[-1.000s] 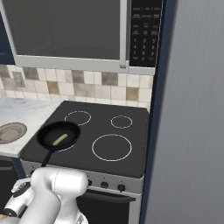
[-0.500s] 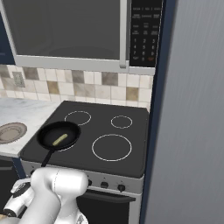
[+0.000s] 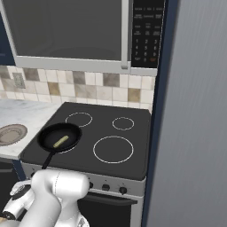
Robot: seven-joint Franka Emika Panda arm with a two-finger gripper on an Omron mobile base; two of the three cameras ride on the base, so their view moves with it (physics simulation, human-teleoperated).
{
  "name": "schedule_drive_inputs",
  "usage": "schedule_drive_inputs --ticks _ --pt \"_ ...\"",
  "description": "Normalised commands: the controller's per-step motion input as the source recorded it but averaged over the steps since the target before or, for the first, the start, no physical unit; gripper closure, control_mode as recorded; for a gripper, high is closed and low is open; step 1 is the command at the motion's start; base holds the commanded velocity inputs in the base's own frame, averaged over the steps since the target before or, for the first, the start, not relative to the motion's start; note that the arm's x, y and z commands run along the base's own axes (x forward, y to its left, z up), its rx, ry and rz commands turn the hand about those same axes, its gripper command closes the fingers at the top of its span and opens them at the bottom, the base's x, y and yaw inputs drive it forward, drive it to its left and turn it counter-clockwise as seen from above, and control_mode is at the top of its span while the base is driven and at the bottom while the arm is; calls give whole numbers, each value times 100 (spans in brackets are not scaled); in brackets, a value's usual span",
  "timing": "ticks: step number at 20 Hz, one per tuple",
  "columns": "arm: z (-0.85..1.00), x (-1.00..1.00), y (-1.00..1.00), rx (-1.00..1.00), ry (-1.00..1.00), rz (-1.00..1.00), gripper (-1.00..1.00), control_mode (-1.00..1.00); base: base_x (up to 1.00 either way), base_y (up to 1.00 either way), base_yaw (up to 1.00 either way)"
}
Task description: Pick up the butter stick and place it in the pan. Then turn on the burner for the pan.
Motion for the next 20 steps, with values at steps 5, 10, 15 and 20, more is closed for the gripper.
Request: schedule_drive_inputs --ticks 5,10,15,20 --pt "0 2 6 0 0 0 -100 -100 0 0 0" --pt "0 10 0 0 0 0 -100 -100 0 0 0" --pt "0 9 0 0 0 0 -100 -100 0 0 0" --pt "0 7 0 0 0 0 -100 -100 0 0 0"
